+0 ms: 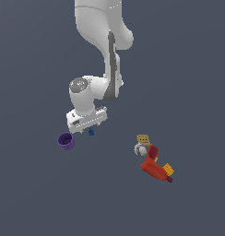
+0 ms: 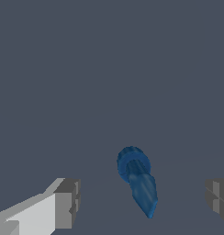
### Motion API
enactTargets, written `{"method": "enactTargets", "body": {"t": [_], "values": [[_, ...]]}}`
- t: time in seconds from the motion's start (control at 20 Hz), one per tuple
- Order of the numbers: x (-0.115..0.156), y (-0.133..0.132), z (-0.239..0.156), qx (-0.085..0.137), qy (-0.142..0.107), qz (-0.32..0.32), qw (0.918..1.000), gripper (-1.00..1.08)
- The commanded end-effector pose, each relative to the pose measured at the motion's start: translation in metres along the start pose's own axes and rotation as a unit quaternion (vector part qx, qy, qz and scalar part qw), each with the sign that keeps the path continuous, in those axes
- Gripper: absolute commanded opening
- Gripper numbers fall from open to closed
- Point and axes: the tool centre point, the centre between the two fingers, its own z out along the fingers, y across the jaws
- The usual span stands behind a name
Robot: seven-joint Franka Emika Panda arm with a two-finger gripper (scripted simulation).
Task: Pick up a designated object from a clutter of objects.
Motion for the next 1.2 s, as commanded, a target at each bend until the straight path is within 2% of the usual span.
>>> {"method": "enactTargets", "body": {"t": [0.0,0.25,0.3,1.15], "values": [[0.0,0.0,0.009,0.0,0.0,0.0,1.0,1.0],[0.0,0.0,0.016,0.0,0.0,0.0,1.0,1.0],[0.0,0.0,0.016,0.0,0.0,0.0,1.0,-1.0],[0.008,-0.003,0.003,0.0,0.0,0.0,1.0,-1.0]]}}
